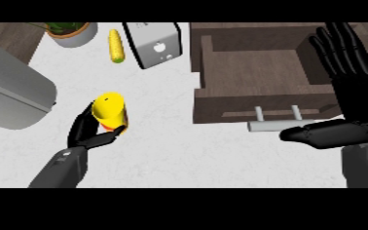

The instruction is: Pick up the cup, place it into the drawer and close the drawer

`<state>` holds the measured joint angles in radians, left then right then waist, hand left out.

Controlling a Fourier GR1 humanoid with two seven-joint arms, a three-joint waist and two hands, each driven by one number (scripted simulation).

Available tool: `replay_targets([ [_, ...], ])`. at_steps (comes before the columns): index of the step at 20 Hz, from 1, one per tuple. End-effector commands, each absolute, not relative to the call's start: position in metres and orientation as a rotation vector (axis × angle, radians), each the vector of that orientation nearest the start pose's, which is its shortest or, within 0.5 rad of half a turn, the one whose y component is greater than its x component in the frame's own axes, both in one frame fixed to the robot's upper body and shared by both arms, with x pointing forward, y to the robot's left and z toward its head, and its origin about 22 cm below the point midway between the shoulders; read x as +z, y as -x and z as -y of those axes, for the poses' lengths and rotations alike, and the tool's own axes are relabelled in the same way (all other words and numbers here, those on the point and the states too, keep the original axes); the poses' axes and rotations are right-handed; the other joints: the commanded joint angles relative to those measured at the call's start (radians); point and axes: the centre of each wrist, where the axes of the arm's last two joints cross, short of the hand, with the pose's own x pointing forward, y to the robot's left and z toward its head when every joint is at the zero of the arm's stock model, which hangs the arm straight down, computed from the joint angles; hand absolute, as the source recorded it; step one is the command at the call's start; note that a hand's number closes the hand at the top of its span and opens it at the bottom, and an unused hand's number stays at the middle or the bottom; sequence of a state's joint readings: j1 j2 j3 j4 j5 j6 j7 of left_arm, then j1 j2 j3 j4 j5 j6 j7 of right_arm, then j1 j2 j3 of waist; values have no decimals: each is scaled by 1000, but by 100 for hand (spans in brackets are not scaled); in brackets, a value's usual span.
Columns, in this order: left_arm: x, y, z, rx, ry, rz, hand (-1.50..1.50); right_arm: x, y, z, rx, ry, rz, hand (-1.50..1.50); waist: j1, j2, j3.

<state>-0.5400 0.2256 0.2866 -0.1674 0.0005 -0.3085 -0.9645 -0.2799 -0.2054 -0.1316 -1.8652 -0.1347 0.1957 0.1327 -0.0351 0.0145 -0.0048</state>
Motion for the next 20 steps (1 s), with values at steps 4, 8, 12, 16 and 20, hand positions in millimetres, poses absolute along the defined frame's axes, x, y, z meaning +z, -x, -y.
replay_targets([
  [4, -133, -292, -282, 10, -66, 1932, 150, 156, -277, 260, 279, -66, 2004, -150, 2, 0, 0],
  [8, -122, -305, -287, 110, -10, 2013, 150, 152, -279, 265, 289, -67, 1998, -150, 3, -1, 0],
  [12, -121, -303, -291, 172, 70, 2075, 150, 159, -270, 274, 265, -45, 1991, -150, 8, -6, 1],
  [16, -118, -308, -281, 256, 10, 2101, 150, 151, -283, 268, 254, -55, 2003, -150, 29, -9, 3],
  [20, -85, -348, -254, 162, 116, 2116, 150, 147, -271, 266, 281, -50, 1981, -150, 16, -10, 3],
])
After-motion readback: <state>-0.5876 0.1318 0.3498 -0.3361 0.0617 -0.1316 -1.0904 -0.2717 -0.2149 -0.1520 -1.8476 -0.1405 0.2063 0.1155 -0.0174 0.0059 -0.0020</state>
